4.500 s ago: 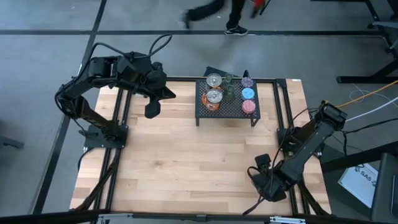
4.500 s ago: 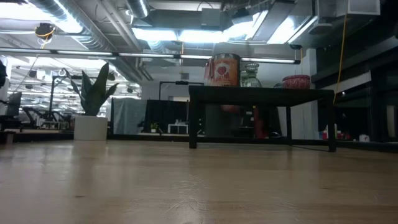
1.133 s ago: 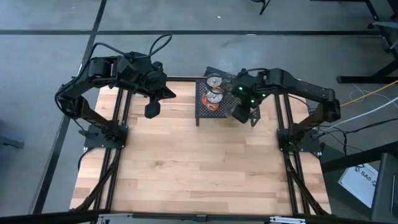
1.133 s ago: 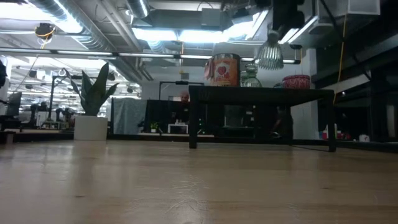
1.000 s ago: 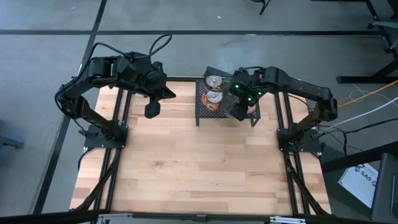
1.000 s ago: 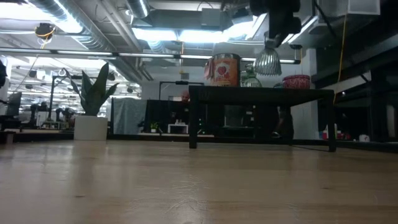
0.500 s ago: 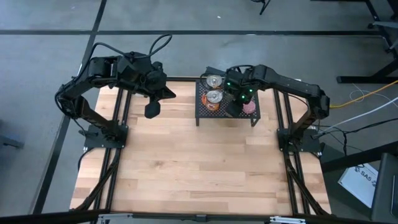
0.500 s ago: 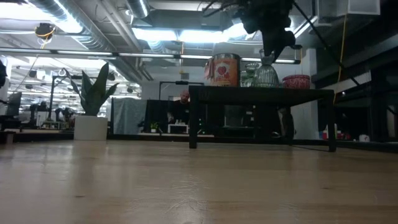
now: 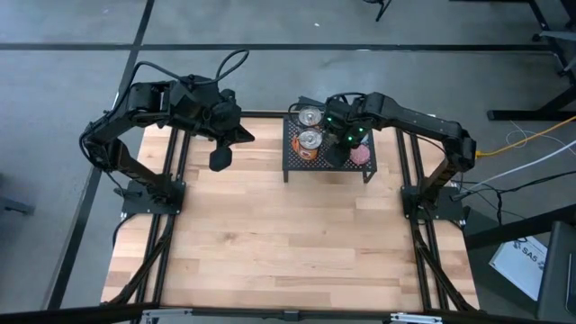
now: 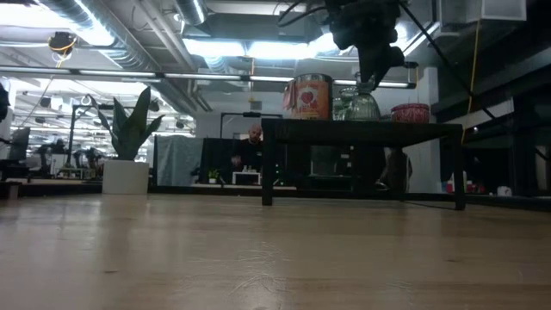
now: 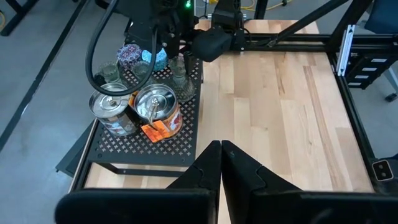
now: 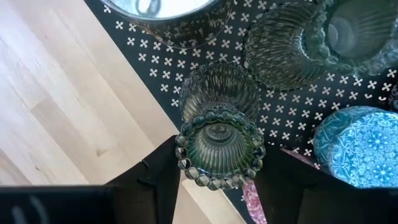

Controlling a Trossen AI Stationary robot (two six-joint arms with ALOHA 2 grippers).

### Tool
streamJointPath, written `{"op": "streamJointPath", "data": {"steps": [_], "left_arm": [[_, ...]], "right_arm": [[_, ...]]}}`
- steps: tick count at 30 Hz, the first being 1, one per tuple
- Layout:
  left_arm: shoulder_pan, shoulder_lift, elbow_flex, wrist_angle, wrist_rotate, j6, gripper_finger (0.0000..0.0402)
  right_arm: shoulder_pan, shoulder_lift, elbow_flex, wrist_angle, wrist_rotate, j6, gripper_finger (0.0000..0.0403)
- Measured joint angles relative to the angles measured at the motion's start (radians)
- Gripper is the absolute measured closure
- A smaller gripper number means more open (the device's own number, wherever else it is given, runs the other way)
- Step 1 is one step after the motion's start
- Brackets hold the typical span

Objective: Pick & Place candle stick holders
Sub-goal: Put the green vase candle holder on the shelf aligned with the other green vase candle holders

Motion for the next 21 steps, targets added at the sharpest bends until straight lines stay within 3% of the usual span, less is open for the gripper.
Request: {"op": "streamJointPath", "data": {"steps": [21], "left_arm": [[0.0, 0.0, 0.0, 0.0, 0.0, 0.0, 0.0397]], "right_arm": [[0.0, 0.0, 0.0, 0.019, 0.0, -0.027, 0.0225]]}}
